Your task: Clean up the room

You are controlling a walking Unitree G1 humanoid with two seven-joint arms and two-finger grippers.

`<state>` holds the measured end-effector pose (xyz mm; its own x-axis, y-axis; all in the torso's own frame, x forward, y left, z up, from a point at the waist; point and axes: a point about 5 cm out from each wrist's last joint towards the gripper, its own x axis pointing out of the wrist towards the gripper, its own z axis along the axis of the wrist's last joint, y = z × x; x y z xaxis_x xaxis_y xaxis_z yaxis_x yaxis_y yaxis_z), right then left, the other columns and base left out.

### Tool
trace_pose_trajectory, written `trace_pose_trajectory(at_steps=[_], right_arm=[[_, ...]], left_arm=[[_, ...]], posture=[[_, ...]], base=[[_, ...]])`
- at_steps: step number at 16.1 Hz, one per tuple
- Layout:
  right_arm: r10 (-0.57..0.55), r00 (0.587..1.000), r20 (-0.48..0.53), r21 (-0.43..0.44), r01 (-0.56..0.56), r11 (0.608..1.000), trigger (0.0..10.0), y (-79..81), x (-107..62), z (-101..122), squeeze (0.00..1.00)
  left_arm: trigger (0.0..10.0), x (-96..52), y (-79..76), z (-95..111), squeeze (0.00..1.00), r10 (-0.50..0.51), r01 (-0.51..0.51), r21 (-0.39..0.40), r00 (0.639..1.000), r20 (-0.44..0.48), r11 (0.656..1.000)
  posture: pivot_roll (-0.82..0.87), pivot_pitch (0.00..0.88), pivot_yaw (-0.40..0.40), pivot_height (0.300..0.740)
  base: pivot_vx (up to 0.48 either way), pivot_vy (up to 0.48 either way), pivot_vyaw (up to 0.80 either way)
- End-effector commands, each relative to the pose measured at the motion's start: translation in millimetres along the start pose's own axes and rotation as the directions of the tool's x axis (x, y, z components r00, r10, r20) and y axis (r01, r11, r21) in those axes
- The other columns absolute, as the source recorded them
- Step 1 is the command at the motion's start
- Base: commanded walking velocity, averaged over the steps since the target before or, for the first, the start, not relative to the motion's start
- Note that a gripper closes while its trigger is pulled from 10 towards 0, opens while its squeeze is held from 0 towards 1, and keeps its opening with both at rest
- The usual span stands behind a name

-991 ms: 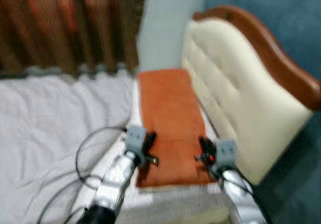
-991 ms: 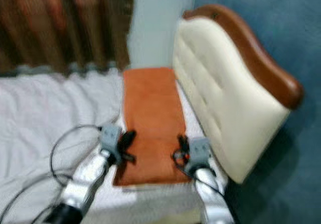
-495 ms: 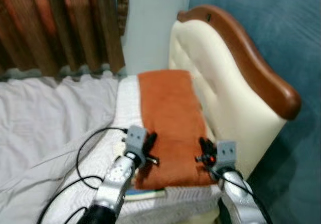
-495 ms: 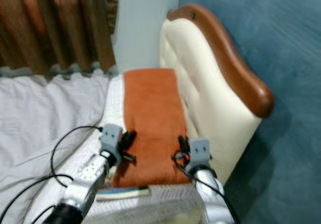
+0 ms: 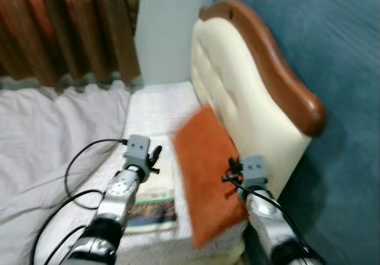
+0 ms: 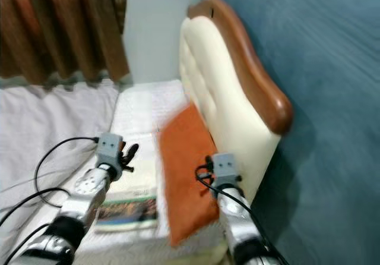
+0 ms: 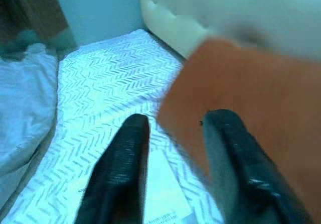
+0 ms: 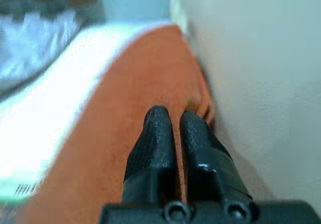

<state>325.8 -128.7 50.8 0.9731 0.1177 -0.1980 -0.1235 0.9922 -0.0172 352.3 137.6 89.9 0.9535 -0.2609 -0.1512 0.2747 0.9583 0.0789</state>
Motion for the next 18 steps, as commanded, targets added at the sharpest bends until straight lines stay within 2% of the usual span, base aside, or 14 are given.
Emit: trace_pose_trajectory(at_steps=[1,3,4,6,7,8,9,10,11,13,15,16,17,18], right_arm=[[-0.046,0.998,0.038,0.013,0.045,0.999,0.0,-2.9,7.8,14,0.00],[-0.083,0.996,0.012,0.009,0.083,0.997,0.0,2.4,13.6,15,0.00],[-0.092,0.996,0.012,0.029,0.092,0.995,0.0,6.9,15.6,16,0.00],[-0.107,0.994,-0.016,0.183,0.108,0.977,0.0,13.2,17.9,16,0.00],[-0.105,0.994,-0.017,0.247,0.106,0.963,0.0,15.6,20.2,19,0.00],[-0.107,0.994,-0.026,0.290,0.110,0.951,0.0,16.8,22.3,21,0.00],[-0.108,0.994,-0.024,0.316,0.110,0.943,0.0,17.3,24.6,25,0.00],[-0.110,0.994,0.002,0.314,0.104,0.944,0.0,14.7,27.9,34,0.00],[-0.112,0.994,0.014,0.318,0.102,0.943,0.0,12.9,29.5,38,0.00],[-0.173,0.982,0.081,0.308,0.140,0.941,0.0,1.2,35.8,61,0.00],[-0.224,0.967,0.118,0.369,0.167,0.915,0.0,-7.7,39.7,77,0.00],[-0.248,0.963,0.106,0.461,0.173,0.870,0.0,-12.3,42.0,84,0.00],[-0.268,0.959,0.089,0.626,0.155,0.764,0.0,-17.9,46.3,96,0.00],[-0.271,0.958,0.090,0.667,0.144,0.731,0.0,-18.5,47.5,101,0.00]], left_arm=[[10.0,0.6,3.9,-2,1.00,-0.002,0.002,0.023,1.000,-0.020,1.000],[10.0,-2.2,19.2,2,1.00,0.017,-0.017,0.023,1.000,0.004,1.000],[10.0,-7.4,20.4,1,1.00,-0.004,0.003,0.026,1.000,0.027,1.000],[10.0,-28.2,-3.1,-13,1.00,-0.135,0.135,0.009,0.990,0.034,0.991],[10.0,-45.1,-21.3,-26,0.17,-0.190,0.190,0.018,0.982,0.009,0.982],[10.0,-62.8,-36.8,-37,0.00,-0.227,0.227,-0.020,0.974,0.009,0.974],[10.0,-77.6,-47.3,-47,0.00,-0.238,0.237,-0.082,0.971,-0.003,0.968],[10.0,-87.5,-56.0,-53,0.00,-0.230,0.229,-0.105,0.973,0.004,0.968],[10.0,-93.2,-59.0,-54,0.00,-0.225,0.225,-0.087,0.974,0.017,0.970],[10.0,-132.5,-66.7,-55,0.00,-0.238,0.237,0.035,0.971,0.015,0.971],[10.0,-153.9,-67.7,-45,0.00,-0.239,0.238,0.066,0.971,0.009,0.969],[10.0,-159.5,-69.4,-44,0.00,-0.235,0.234,0.058,0.972,0.003,0.971],[10.0,-167.7,-71.6,-41,0.00,-0.220,0.220,0.047,0.975,0.001,0.974],[10.0,-170.5,-71.4,-40,0.00,-0.214,0.213,0.045,0.977,0.002,0.976]], posture=[[0.02,0.084,-0.037,0.740],[0.05,0.099,-0.038,0.740],[0.07,0.113,-0.038,0.740],[0.10,0.152,-0.035,0.740],[0.11,0.183,-0.027,0.740],[0.13,0.233,-0.025,0.740],[0.15,0.263,-0.021,0.740],[0.16,0.283,-0.017,0.740],[0.16,0.305,-0.015,0.740],[0.21,0.407,-0.015,0.740],[0.24,0.448,-0.006,0.740],[0.25,0.443,-0.009,0.740],[0.26,0.431,-0.012,0.740],[0.26,0.429,-0.014,0.740]], base=[[0.000,0.000,0.00],[0.000,0.000,0.00],[0.000,0.000,0.00],[0.000,0.000,0.00],[0.000,0.000,0.00],[0.000,0.000,0.00],[0.000,0.000,0.00],[0.000,0.000,0.00],[0.000,0.000,0.00],[0.000,0.000,0.00],[0.000,0.000,0.00],[0.000,0.000,0.00],[0.000,0.000,0.00],[0.000,0.000,0.00]])
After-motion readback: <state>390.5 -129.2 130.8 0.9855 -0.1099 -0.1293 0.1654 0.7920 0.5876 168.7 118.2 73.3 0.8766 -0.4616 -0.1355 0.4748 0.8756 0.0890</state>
